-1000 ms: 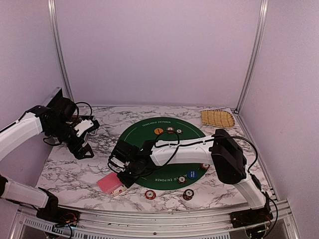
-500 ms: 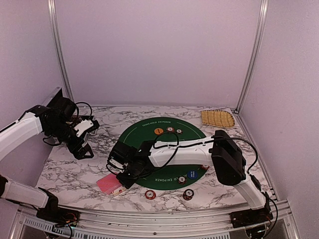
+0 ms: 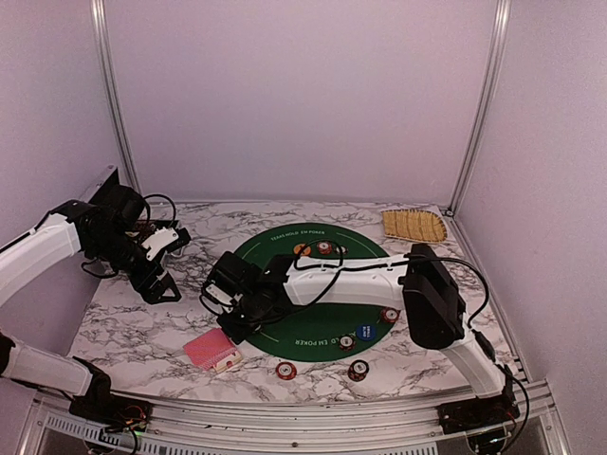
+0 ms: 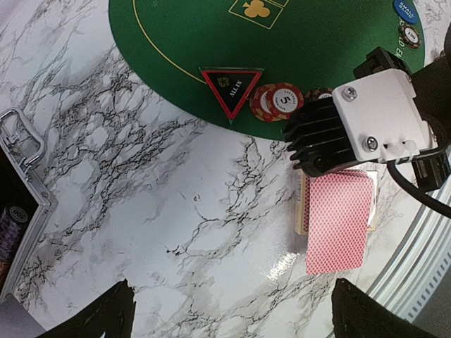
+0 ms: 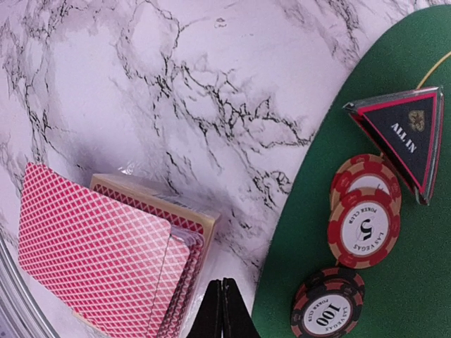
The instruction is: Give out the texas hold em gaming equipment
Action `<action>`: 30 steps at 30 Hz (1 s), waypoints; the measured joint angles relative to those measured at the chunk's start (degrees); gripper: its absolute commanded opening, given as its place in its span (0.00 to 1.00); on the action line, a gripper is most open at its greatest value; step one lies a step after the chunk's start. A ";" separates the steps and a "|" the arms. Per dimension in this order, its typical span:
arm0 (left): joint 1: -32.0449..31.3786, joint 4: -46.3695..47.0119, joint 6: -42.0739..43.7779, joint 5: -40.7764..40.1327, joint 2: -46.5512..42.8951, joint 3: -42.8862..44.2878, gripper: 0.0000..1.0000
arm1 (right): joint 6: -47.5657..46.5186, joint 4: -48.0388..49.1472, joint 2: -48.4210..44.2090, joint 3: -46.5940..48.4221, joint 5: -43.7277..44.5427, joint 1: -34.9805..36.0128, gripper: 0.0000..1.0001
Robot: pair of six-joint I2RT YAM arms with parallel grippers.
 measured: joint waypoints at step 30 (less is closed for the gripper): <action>0.00 -0.02 0.07 0.50 -1.07 -0.02 0.99 | -1.01 -2.51 2.19 1.38 0.63 0.04 0.11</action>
